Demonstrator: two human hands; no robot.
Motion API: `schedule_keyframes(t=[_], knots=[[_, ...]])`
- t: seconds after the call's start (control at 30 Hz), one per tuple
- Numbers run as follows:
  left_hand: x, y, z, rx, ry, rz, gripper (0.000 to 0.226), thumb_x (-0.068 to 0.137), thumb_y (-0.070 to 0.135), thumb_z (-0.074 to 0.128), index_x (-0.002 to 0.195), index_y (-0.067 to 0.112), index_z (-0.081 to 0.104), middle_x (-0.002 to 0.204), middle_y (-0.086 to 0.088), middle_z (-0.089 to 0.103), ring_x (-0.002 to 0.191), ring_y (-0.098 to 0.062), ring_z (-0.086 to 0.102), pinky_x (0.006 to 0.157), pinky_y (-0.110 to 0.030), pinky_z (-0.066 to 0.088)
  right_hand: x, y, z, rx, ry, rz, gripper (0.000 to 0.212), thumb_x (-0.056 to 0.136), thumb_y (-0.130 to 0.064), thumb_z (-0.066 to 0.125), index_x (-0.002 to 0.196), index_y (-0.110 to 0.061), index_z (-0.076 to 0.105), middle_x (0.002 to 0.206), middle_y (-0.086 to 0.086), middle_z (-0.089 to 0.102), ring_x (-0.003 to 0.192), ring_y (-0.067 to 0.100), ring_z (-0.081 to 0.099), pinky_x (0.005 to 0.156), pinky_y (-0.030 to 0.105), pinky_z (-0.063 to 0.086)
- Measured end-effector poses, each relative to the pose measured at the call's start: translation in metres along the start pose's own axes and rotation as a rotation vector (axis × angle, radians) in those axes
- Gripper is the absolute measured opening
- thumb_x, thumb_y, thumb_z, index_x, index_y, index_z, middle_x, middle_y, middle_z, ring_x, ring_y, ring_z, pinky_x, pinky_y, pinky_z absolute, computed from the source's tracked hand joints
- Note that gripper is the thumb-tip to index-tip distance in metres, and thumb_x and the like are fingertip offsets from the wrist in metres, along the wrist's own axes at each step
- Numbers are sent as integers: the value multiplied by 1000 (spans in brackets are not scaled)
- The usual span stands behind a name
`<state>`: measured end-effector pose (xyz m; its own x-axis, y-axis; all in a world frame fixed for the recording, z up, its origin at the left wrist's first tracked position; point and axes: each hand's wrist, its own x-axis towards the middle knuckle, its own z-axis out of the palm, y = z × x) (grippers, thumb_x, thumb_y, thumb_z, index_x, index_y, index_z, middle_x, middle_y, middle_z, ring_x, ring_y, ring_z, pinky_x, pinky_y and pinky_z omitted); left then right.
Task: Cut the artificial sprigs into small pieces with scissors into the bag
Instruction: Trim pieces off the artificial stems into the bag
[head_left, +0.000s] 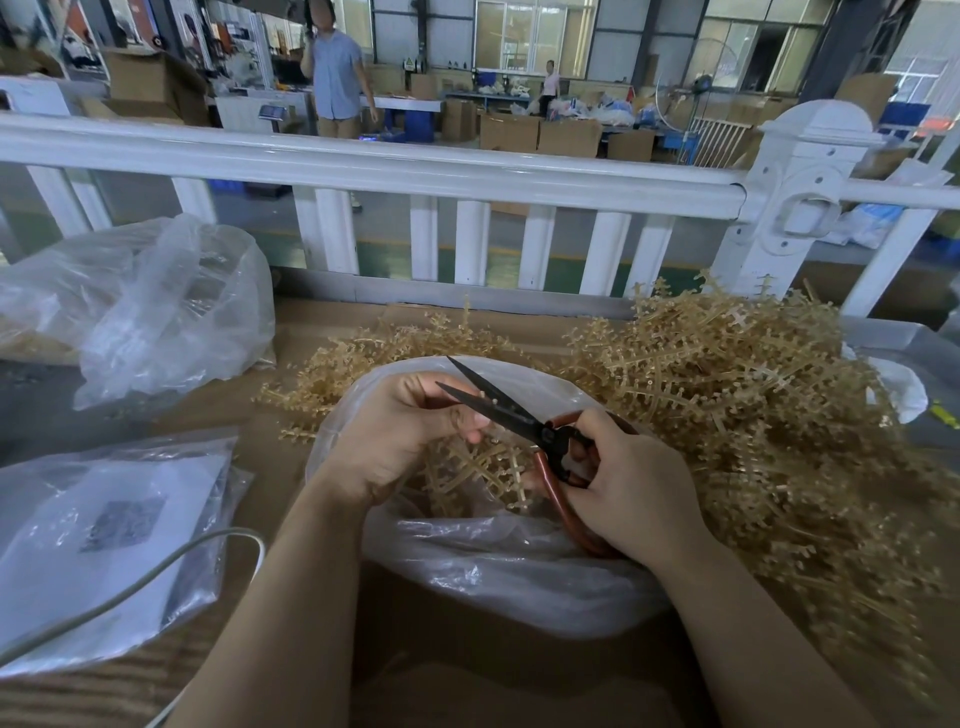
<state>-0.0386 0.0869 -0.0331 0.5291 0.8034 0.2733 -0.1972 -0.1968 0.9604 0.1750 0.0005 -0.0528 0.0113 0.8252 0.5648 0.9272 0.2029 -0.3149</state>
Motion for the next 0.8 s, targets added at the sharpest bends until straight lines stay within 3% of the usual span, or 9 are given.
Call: schedule_keyframes(t=[0.27,0.43,0.5,0.6,0.8], knots=[[0,-1,-2,-11,21,-24,12,72,4,75,84,2,76,84,-17,73,70,-20,66,69,-25,55,0,0,0,21,6,-31,86,76,-98,25,101,-26,66,71,-16,65,61,0,54,54,11,36],[0,2,-1,35,-16,-23,8,70,6,76,78,7,77,75,-18,70,65,-20,65,69,-27,56,1,0,-2,-26,-17,-40,65,76,-96,27,91,-36,48,64,-26,43,53,-8,40,53,9,28],[0,3,-1,56,-32,-28,8,70,8,76,78,7,77,75,-21,68,65,-21,65,68,-27,55,1,1,-1,-21,-27,-41,71,75,-97,26,92,-33,52,66,-26,44,56,-6,42,54,10,28],[-1,5,1,87,-58,-30,8,71,8,76,77,12,78,70,-12,70,66,-20,64,68,-25,55,0,1,-2,-12,-22,-49,76,76,-96,24,93,-29,56,67,-24,47,56,-3,42,52,10,28],[-1,6,2,76,-68,-26,8,72,9,75,77,14,79,69,-8,71,67,-20,64,69,-26,56,1,-1,-3,-63,-21,-44,61,76,-86,48,94,-29,57,66,-24,46,53,-4,42,53,5,21]])
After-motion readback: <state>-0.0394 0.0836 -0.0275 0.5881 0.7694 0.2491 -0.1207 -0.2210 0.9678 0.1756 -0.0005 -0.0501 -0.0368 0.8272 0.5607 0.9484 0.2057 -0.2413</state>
